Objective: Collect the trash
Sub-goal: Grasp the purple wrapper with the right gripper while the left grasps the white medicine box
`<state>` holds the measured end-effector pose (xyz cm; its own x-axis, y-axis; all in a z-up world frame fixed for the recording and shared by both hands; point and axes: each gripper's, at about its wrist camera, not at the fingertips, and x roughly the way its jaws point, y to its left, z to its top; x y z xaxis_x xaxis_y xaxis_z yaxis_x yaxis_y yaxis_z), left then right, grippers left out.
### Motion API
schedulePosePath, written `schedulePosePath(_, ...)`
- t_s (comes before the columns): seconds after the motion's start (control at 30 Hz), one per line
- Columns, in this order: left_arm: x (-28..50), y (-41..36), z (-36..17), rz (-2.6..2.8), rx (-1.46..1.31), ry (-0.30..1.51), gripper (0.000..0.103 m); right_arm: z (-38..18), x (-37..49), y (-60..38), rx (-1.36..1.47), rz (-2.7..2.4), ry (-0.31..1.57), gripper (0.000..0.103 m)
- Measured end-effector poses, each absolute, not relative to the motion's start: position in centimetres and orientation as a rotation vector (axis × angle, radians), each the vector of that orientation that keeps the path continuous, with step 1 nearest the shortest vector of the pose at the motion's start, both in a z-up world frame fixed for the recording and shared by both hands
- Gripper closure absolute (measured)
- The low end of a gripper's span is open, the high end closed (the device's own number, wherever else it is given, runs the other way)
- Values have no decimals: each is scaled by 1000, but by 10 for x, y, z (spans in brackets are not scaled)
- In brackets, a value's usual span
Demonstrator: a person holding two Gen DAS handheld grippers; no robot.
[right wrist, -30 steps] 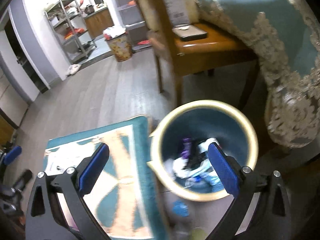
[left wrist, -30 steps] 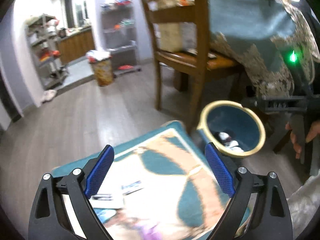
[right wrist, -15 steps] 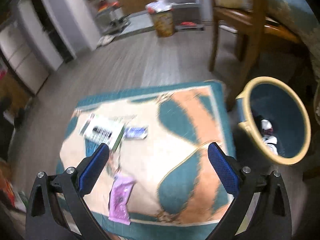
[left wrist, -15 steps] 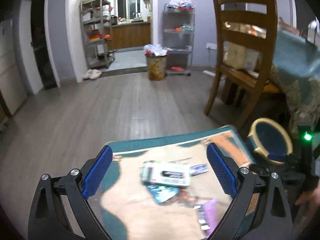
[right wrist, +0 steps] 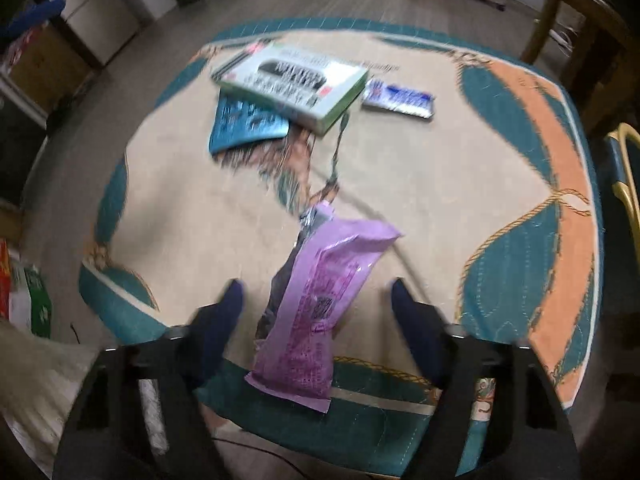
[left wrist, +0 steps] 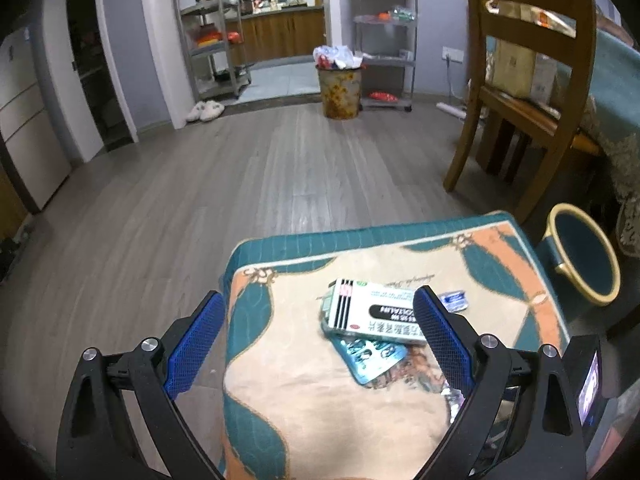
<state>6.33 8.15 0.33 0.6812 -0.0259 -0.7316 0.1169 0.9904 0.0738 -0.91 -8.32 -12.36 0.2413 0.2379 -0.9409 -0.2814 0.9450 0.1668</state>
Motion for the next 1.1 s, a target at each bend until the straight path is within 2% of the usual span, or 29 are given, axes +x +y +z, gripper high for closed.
schedulePosePath(0.07, 66, 83, 1, -75, 105, 824, 9, -131, -8, -82, -54, 354, 1305, 62)
schedulePosePath(0.1, 67, 83, 1, -73, 101, 821, 9, -131, -8, -82, -58, 354, 1296, 67)
schedulePosePath(0.13, 67, 83, 1, -74, 97, 819, 9, -131, -7, -83, -56, 357, 1301, 81)
schedulePosePath(0.23, 68, 83, -1, -78, 91, 822, 9, -122, -4, -89, -42, 349, 1283, 93)
schedulePosePath(0.43, 76, 84, -10, -68, 54, 852, 9, -62, 14, -115, -48, 367, 1196, 93)
schedulePosePath(0.53, 83, 84, -19, -36, -1, 880, 9, -14, 28, -139, -119, 376, 1100, 93)
schedulePosePath(0.63, 90, 80, -34, 13, -41, 907, 9, 10, 42, -175, -163, 328, 1028, 93)
schedulePosePath(0.73, 98, 71, -51, 64, -62, 945, 9, 6, 50, -210, -123, 245, 993, 93)
schedulePosePath(0.87, 110, 48, -75, 117, -91, 1011, 9, -2, 65, -237, 40, 242, 1038, 93)
schedulePosePath(1.1, 133, 20, -107, 253, -192, 1081, 8, 1, 66, -253, 19, 276, 1017, 93)
